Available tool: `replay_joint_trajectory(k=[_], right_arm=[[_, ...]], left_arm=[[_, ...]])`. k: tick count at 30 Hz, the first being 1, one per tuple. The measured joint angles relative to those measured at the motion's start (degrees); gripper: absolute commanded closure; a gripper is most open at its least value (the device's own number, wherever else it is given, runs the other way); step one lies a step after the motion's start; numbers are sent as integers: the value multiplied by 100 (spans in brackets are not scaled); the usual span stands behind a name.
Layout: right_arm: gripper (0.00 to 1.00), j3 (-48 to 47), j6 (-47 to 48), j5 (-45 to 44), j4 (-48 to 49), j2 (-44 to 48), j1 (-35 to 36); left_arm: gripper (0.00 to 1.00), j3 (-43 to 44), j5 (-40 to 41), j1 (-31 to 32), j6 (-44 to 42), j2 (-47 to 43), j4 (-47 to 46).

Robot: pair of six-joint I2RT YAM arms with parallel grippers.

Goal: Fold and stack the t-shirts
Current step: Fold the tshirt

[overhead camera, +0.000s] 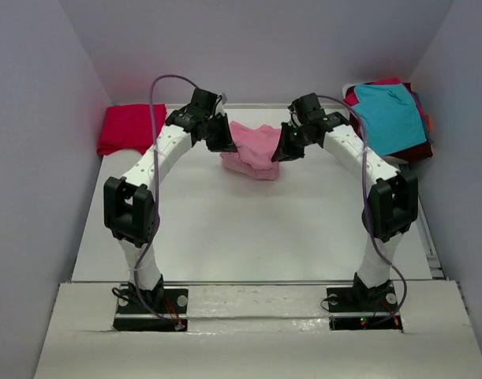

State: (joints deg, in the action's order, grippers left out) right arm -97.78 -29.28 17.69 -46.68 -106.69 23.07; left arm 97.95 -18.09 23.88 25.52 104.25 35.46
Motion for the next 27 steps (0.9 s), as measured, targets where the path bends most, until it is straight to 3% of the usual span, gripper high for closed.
replay_joint_trajectory(k=[10,16,20,27], right_arm=[[93,-1287,15,-24,-107,-1045,-450],[93,-1624,17,125,-258,-1412,-575],[93,-1506,15,387,-321,-1364,-573],[93,238,63,813,-455,-267,-507]], left_arm=[[94,1434,-212,-319,35,1480,-39],[94,1696,-348,-389,70,1910,-37],[94,1110,-470,-400,118,1635,-221],[94,-1134,-791,-254,197,219,-308]])
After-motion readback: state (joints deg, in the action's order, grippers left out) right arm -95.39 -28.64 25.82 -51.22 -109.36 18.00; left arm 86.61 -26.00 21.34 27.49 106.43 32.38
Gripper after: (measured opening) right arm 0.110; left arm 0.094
